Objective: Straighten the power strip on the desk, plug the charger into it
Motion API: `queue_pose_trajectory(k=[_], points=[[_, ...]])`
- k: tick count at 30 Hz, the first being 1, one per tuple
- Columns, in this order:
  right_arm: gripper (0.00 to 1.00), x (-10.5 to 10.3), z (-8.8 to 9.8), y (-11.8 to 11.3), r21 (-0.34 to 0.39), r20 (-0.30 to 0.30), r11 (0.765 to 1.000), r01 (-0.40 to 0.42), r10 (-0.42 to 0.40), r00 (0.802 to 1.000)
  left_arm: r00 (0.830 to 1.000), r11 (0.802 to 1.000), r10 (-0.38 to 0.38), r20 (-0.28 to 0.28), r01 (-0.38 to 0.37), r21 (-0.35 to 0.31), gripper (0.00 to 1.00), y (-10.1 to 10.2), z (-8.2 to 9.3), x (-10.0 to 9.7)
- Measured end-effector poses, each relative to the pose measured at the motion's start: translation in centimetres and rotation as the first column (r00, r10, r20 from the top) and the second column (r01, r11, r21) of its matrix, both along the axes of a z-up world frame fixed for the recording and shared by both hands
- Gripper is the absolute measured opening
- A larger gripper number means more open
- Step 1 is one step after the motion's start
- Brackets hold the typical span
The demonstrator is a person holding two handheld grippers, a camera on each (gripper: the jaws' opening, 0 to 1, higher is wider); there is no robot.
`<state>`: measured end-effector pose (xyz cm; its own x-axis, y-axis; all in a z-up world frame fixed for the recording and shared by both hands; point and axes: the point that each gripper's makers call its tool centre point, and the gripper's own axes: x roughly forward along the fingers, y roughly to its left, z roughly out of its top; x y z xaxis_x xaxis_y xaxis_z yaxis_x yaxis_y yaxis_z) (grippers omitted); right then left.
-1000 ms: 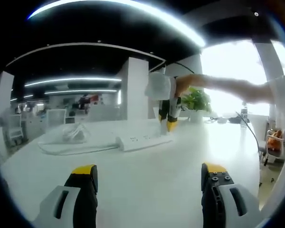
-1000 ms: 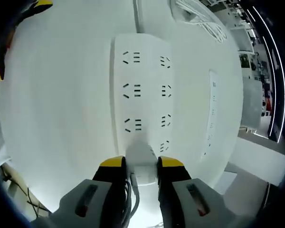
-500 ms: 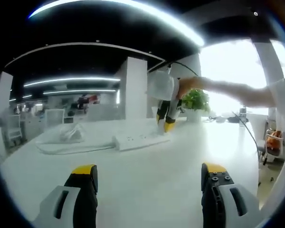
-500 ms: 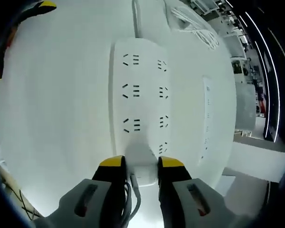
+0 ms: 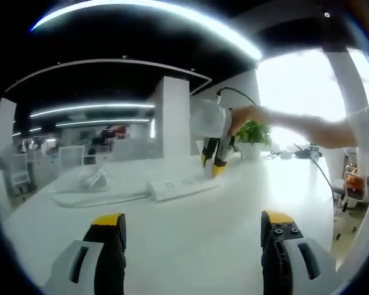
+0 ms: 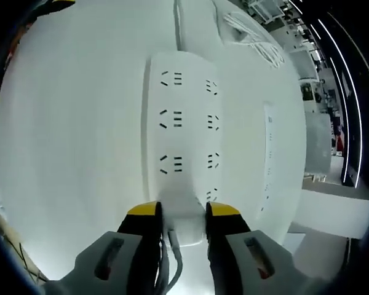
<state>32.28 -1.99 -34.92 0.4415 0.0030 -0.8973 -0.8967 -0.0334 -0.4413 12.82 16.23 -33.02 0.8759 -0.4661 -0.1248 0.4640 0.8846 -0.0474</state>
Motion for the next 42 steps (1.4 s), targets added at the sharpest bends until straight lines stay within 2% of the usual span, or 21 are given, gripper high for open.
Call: queue_pose_trajectory(k=[6, 12, 15, 22, 26, 28, 32, 38, 42], points=[[0.27, 0.0, 0.1, 0.5, 0.086, 0.001, 0.995, -0.041, 0.041, 0.999, 1.000, 1.000, 0.023, 0.001, -0.023, -0.001, 0.95, 0.8, 0.1, 0.0], [0.28, -0.2, 0.5, 1.5, 0.154, 0.022, 0.982, -0.106, 0.104, 0.994, 1.000, 1.000, 0.019, 0.004, -0.020, 0.002, 0.95, 0.6, 0.3, 0.1], [0.36, 0.0, 1.0, 1.9, 0.177, 0.045, 0.977, -0.115, 0.109, 0.993, 1.000, 1.000, 0.019, 0.006, -0.019, 0.002, 0.95, 0.6, 0.4, 0.1], [0.47, -0.1, 2.0, 2.4, 0.229, 0.063, 0.963, -0.143, 0.132, 0.989, 1.000, 1.000, 0.029, 0.011, -0.029, 0.003, 0.95, 0.9, 0.6, 0.0], [0.50, -0.3, 2.2, 2.5, 0.254, 0.069, 0.953, -0.164, 0.151, 0.986, 1.000, 1.000, 0.026, 0.008, -0.026, 0.007, 0.95, 0.8, 0.6, 0.1], [0.54, -0.2, 2.4, 2.6, 0.269, 0.085, 0.946, -0.182, 0.165, 0.983, 1.000, 1.000, 0.019, 0.009, -0.019, 0.009, 0.95, 0.5, 0.6, 0.1], [0.56, -0.2, 2.7, 2.6, 0.324, 0.087, 0.931, -0.167, 0.147, 0.985, 1.000, 1.000, 0.014, 0.009, -0.014, 0.010, 0.95, 0.2, 0.6, 0.1], [0.54, -0.7, 3.5, 2.4, 0.392, 0.095, 0.904, -0.168, 0.142, 0.985, 1.000, 1.000, 0.011, 0.008, -0.011, 0.014, 0.96, 0.1, 0.6, 0.2], [0.55, -1.1, 4.7, 2.7, 0.484, 0.103, 0.860, -0.159, 0.125, 0.987, 1.000, 1.000, 0.009, 0.006, -0.009, 0.017, 0.96, -0.1, 0.6, 0.3]])
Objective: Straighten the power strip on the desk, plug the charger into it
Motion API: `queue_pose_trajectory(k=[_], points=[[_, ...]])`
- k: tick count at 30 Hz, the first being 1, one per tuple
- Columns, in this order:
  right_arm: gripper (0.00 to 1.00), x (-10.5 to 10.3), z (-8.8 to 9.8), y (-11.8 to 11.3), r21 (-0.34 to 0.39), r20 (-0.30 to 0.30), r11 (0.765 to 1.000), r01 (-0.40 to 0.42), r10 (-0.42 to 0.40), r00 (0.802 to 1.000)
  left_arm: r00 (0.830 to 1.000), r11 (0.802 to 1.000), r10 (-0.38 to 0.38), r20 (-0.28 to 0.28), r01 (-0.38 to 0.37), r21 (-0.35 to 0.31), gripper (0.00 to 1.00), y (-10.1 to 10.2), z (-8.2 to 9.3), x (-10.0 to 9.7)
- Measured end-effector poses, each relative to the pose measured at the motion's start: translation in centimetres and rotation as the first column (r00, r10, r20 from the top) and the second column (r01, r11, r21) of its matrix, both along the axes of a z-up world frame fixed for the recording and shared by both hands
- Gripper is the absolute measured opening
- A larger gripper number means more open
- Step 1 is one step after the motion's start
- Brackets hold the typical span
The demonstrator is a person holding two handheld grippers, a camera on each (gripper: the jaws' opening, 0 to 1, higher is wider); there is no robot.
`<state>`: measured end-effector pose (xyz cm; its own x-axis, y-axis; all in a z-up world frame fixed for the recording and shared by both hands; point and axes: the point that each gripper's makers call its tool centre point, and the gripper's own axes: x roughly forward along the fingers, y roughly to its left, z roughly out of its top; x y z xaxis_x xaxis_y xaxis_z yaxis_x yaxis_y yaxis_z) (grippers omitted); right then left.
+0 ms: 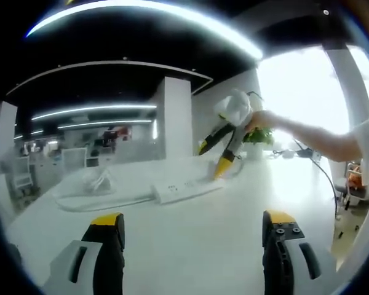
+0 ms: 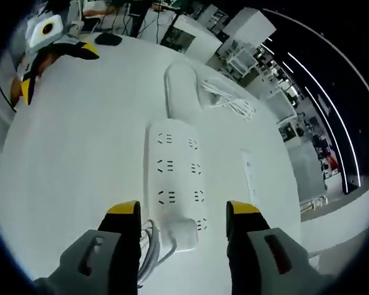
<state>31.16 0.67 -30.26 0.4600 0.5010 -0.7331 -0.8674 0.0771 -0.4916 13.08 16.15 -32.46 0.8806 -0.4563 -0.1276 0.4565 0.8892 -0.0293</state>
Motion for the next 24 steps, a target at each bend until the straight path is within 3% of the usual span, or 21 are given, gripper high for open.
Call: queue_pose_trajectory(k=[2, 5, 13, 22, 24], points=[[0.57, -0.2, 0.5, 0.0, 0.036, -0.001, 0.999, -0.005, 0.005, 1.000, 1.000, 1.000, 0.000, 0.002, 0.000, 0.000, 0.96, 0.0, 0.0, 0.0], [0.68, -1.0, 1.0, 0.3, 0.101, -0.034, 0.995, -0.001, 0.005, 0.999, 1.000, 1.000, 0.005, 0.002, -0.005, -0.001, 0.96, 0.1, 0.1, 0.1], [0.84, -2.4, 2.9, 0.3, 0.210, -0.003, 0.977, -0.022, 0.023, 1.000, 1.000, 1.000, 0.011, 0.004, -0.011, 0.001, 0.97, 0.4, 0.2, 0.3], [0.86, -2.9, 5.0, -0.4, 0.360, 0.015, 0.933, -0.009, 0.004, 1.000, 1.000, 1.000, 0.019, 0.009, -0.019, 0.002, 0.97, 0.7, 0.4, 0.4], [0.87, -2.5, 5.6, -1.0, 0.395, 0.031, 0.918, 0.022, -0.038, 0.999, 1.000, 1.000, 0.018, 0.010, -0.018, 0.003, 0.97, 0.7, 0.4, 0.5]])
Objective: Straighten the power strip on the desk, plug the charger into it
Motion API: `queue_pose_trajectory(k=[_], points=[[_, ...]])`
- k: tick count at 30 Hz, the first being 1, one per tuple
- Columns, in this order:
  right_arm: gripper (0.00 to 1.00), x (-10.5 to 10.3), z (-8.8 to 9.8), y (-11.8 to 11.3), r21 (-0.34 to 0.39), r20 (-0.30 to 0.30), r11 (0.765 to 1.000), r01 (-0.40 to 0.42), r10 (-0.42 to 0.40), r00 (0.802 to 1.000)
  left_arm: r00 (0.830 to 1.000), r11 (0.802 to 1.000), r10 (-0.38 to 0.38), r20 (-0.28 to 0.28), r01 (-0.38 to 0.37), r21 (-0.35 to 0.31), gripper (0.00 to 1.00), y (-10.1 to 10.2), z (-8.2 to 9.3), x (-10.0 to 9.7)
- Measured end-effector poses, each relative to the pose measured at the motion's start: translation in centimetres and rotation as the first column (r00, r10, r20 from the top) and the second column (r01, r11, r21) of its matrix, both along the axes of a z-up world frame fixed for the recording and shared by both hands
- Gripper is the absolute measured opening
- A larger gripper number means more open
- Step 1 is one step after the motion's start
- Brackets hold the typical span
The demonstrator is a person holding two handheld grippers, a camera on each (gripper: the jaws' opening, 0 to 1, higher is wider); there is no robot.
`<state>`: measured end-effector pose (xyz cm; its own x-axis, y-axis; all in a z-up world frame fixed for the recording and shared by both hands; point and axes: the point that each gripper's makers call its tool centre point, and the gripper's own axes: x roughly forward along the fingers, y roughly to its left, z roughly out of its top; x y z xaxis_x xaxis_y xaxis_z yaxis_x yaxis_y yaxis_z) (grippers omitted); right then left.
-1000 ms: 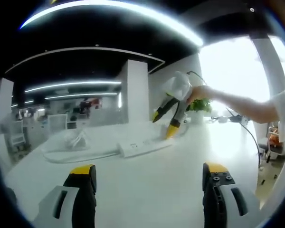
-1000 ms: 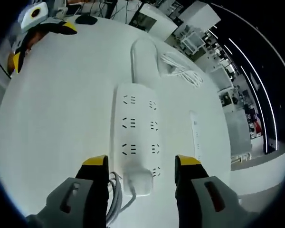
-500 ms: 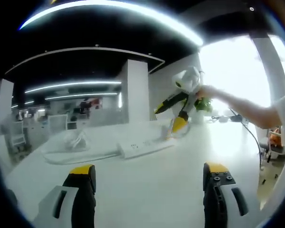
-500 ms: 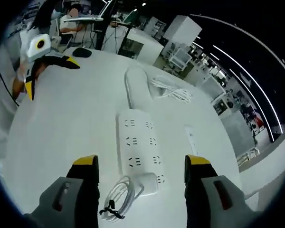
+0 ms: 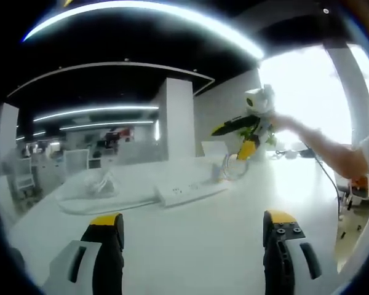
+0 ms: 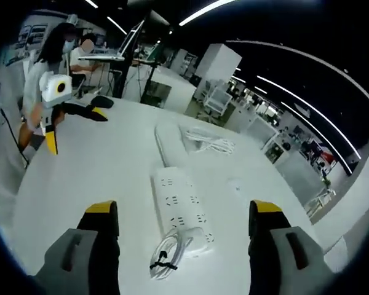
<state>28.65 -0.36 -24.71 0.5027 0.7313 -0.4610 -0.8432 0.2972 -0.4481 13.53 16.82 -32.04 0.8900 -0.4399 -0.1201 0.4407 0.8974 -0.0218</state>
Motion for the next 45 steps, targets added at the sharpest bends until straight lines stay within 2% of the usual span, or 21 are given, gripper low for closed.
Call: queue_pose_trajectory(k=[3, 8, 15, 22, 27, 36, 39, 45], points=[[0.88, -0.1, 0.8, -0.6, 0.060, 0.025, 0.998, 0.023, -0.025, 0.999, 1.000, 1.000, -0.001, 0.002, 0.001, -0.003, 0.97, 0.0, 0.0, 0.0], [0.89, -1.0, 1.3, -1.7, 0.160, 0.003, 0.986, 0.055, -0.056, 0.998, 1.000, 1.000, 0.001, 0.001, -0.001, -0.006, 0.97, 0.1, 0.1, 0.1], [0.90, -2.5, 0.8, -3.5, 0.193, -0.010, 0.977, 0.090, -0.089, 0.996, 1.000, 1.000, 0.010, 0.004, -0.010, -0.008, 0.97, 0.5, 0.3, 0.3], [0.92, -3.1, 1.2, -4.8, 0.249, -0.017, 0.960, 0.130, -0.130, 0.991, 1.000, 1.000, 0.018, 0.008, -0.018, -0.010, 0.97, 0.7, 0.5, 0.4], [0.92, -3.6, 0.9, -5.8, 0.257, -0.016, 0.955, 0.147, -0.148, 0.989, 1.000, 1.000, 0.018, 0.009, -0.018, -0.007, 0.97, 0.8, 0.6, 0.5], [0.93, -4.2, 0.8, -7.7, 0.308, -0.031, 0.932, 0.191, -0.191, 0.981, 1.000, 1.000, 0.028, 0.006, -0.028, -0.011, 0.97, 1.3, 0.5, 0.6], [0.93, -4.6, 0.9, -8.4, 0.343, -0.042, 0.917, 0.202, -0.200, 0.979, 0.999, 0.999, 0.037, 0.006, -0.037, -0.014, 0.97, 1.7, 0.5, 0.7], [0.94, -5.1, 0.3, -9.7, 0.365, -0.057, 0.901, 0.235, -0.230, 0.972, 0.999, 0.999, 0.047, 0.009, -0.047, -0.014, 0.97, 2.1, 0.6, 0.8]])
